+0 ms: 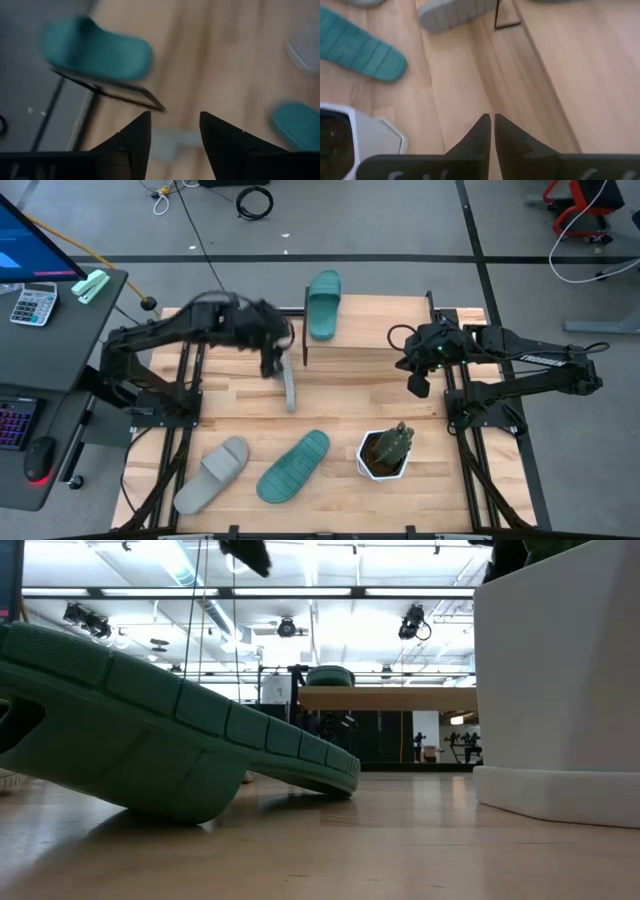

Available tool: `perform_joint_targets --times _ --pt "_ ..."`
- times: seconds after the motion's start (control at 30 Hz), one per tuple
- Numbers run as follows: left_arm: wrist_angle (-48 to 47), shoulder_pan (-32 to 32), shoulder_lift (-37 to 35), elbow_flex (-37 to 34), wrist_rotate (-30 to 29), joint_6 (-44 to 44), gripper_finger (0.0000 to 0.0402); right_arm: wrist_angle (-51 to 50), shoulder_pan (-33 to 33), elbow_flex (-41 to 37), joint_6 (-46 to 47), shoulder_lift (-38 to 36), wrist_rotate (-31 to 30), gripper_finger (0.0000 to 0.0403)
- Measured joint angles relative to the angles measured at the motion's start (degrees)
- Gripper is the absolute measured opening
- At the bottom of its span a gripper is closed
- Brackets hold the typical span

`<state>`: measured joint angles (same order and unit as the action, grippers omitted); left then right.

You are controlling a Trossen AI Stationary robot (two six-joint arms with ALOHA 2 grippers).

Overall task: Pick and place slides into the shelf
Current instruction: Put the green slides on the shelf

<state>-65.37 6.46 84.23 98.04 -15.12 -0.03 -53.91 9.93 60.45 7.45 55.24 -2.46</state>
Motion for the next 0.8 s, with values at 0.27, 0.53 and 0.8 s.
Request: perform_joint_targets --times 0.27,0.53,0.8 --pt "-10.75 -14.06 0.53 -0.02 -6.19 -14.19 0.0173 -5.51 0.02 0.0 1.8 -0.15 0.0 0.003" --pt "-9.17 -23.67 -0.65 -11.93 -13.06 -29.54 0.0172 -7.79 0.02 0.0 2.89 -1.5 -0.01 0.003" --pt "0.01 -25.09 -1.49 -29.97 -12.59 -39.01 0.0172 -9.37 0.02 0.0 4.69 -4.22 -0.04 0.003"
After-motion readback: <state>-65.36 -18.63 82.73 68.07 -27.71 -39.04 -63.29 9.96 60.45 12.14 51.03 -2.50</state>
